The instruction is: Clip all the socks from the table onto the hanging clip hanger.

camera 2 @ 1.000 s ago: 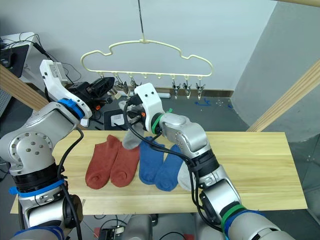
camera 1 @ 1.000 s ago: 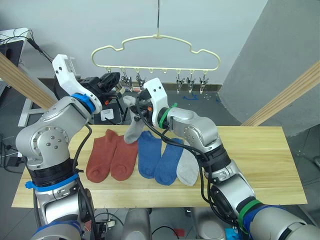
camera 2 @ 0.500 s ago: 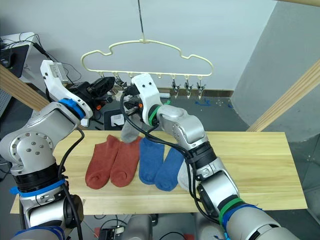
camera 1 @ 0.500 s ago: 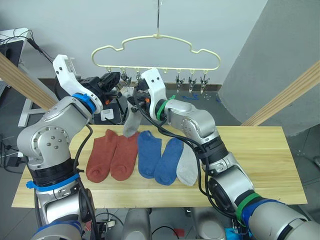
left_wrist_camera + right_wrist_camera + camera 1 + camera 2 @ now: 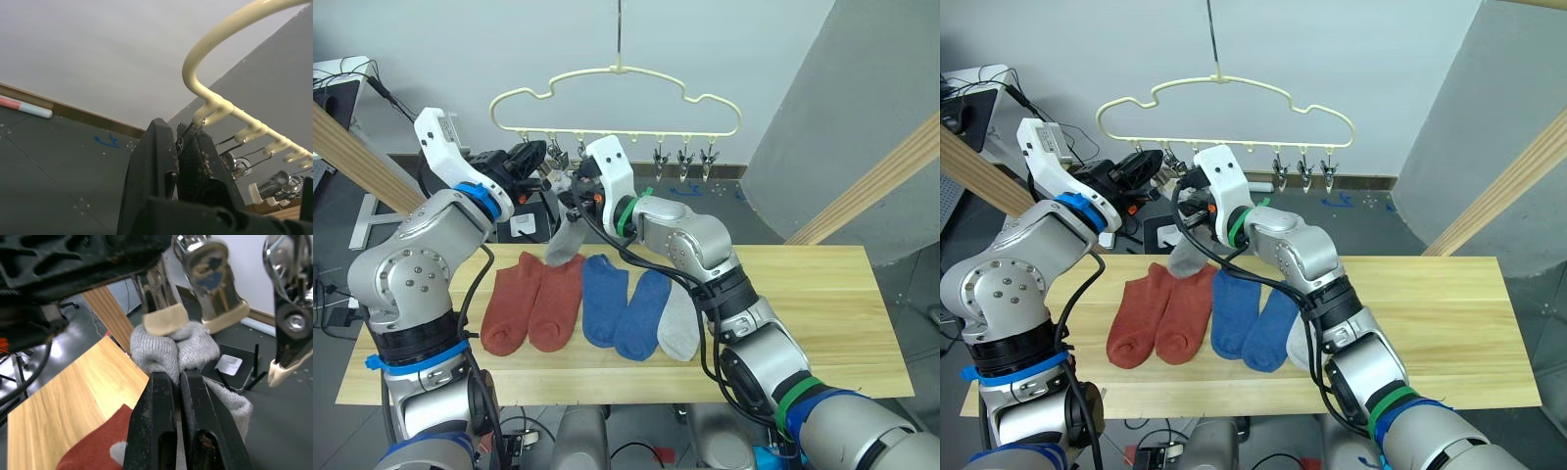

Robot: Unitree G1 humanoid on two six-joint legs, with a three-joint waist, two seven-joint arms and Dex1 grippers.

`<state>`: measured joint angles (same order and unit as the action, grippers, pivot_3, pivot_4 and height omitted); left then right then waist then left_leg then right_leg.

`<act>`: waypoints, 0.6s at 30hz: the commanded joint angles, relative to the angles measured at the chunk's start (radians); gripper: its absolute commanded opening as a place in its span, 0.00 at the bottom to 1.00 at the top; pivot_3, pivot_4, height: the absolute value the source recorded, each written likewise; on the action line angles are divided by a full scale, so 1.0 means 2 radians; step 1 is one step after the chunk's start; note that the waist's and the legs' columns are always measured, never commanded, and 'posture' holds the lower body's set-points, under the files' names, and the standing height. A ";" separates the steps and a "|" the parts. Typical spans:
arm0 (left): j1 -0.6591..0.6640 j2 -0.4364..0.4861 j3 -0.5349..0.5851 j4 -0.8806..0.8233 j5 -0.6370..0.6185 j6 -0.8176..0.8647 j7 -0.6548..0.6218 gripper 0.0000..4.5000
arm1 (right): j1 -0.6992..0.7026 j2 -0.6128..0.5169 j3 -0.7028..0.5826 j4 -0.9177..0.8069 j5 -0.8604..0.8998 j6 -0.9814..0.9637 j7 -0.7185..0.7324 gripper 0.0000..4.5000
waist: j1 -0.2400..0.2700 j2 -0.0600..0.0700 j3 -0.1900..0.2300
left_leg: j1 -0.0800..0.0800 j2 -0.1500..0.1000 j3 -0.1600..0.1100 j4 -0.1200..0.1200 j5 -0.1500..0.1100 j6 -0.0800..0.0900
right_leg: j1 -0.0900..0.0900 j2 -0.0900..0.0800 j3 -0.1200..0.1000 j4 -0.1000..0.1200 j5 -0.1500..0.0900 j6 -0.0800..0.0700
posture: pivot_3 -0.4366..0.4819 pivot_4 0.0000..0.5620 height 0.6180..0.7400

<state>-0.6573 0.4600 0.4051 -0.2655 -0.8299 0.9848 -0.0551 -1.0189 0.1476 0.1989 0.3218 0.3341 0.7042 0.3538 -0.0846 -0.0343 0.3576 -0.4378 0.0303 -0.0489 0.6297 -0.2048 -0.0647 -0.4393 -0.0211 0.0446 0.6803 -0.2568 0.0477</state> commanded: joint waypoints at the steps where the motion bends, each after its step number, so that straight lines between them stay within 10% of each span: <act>1: 0.005 0.000 0.003 -0.014 0.003 -0.011 0.001 0.02 | -0.029 0.075 0.006 -0.006 0.013 -0.011 0.001 0.00 | 0.000 0.000 0.000 | 0.000 0.000 0.000 0.000 0.000 0.000 | 0.000 0.000 0.000 0.000 0.000 0.000 | 0.41 0.58 1.00; 18: 0.011 0.000 -0.003 -0.019 0.002 -0.020 0.004 0.02 | -0.066 0.084 -0.002 0.028 0.035 -0.039 -0.008 0.00 | 0.001 0.000 0.000 | 0.000 0.000 0.000 0.000 0.000 0.000 | 0.000 0.000 0.000 0.000 0.000 0.000 | 0.41 0.58 1.00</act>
<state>-0.6434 0.4552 0.4010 -0.2733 -0.8283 0.9487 -0.0504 -1.0839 0.1564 0.2079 0.4091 0.3765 0.6611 0.3374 -0.0828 -0.0352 0.3571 -0.4388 0.0304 -0.0491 0.6299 -0.2047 -0.0648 -0.4401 -0.0212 0.0443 0.6805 -0.2566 0.0474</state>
